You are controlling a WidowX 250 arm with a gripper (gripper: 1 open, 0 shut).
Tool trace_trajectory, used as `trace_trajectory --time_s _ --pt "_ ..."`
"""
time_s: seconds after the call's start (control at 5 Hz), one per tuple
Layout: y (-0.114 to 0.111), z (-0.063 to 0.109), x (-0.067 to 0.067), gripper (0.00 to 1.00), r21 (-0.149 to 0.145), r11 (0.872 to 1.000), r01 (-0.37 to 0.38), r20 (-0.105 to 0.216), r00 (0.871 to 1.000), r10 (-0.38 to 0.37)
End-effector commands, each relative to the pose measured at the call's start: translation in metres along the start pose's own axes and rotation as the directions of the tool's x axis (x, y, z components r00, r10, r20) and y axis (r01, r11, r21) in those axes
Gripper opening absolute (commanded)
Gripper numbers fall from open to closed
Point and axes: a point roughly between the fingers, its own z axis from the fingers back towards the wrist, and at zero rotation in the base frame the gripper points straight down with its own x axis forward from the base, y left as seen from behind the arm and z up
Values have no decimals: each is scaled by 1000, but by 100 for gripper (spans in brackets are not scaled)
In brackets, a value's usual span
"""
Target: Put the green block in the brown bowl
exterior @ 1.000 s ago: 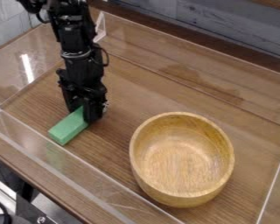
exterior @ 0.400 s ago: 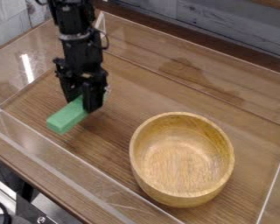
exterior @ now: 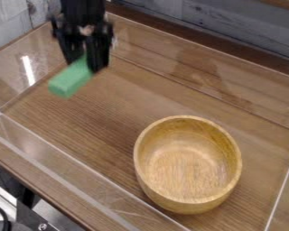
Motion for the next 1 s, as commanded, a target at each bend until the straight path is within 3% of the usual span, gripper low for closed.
trace_trajectory --time_s 0.0,0.4,0.8 --pt "3 8 6 0 9 1000 -7 66 998 7" --pt "13 -20 14 0 20 1000 13 74 997 -15" --pt "13 -35 16 0 7 1000 9 78 997 -10"
